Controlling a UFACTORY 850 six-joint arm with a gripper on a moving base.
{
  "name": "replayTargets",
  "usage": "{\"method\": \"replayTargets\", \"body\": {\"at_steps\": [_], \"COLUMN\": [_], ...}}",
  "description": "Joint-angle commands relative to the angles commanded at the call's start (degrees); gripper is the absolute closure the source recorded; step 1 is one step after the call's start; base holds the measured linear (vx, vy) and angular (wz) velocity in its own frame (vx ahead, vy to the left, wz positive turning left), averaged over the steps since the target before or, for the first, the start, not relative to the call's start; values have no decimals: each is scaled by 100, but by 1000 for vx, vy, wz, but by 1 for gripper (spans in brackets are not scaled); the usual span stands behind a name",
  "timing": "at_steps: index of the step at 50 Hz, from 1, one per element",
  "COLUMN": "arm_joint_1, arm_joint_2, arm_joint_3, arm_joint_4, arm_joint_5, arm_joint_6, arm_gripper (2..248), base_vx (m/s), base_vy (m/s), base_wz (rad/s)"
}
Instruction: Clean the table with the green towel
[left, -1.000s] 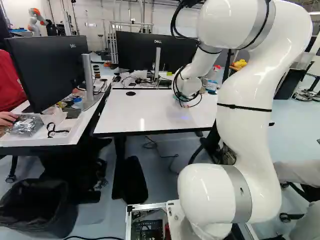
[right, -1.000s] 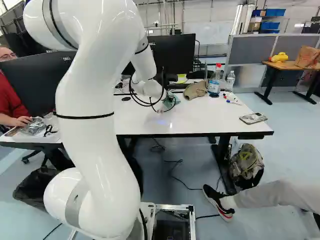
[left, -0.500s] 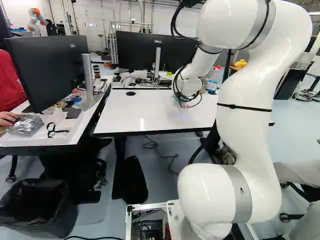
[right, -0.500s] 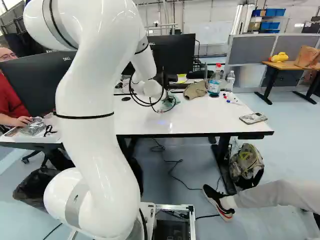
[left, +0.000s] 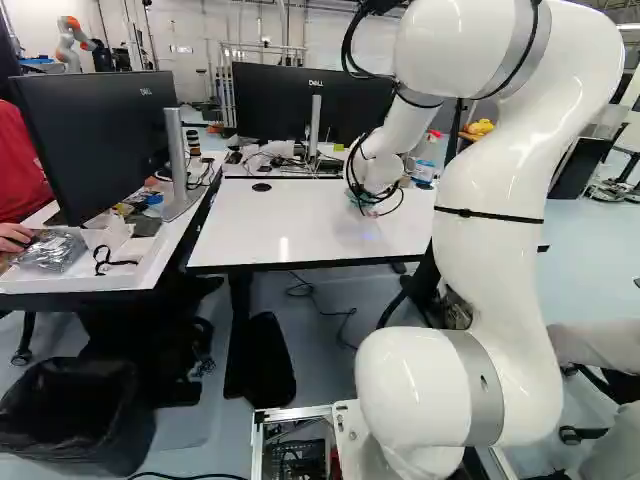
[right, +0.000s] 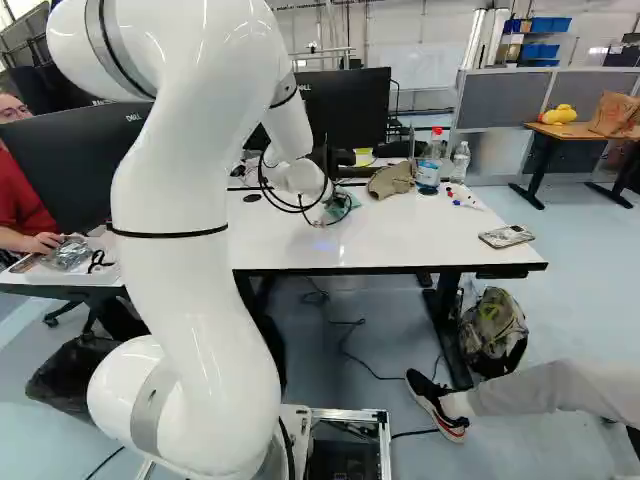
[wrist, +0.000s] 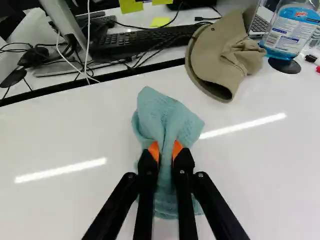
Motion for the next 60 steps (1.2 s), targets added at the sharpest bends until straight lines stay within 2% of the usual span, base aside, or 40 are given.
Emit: {"method": "replayTargets", "body": {"at_steps": [33,60], "arm_joint_1": [-7,-234], "arm_joint_2": [-19,-514], "arm_joint_3": [-24,-666], "arm_joint_4": [0,0], "arm_joint_5": [-247,-247], "arm_joint_6": [0,0], "arm_gripper": [202,202], "base_vx": [0,0], "base_vy": [0,0], "base_wz": [0,0]}}
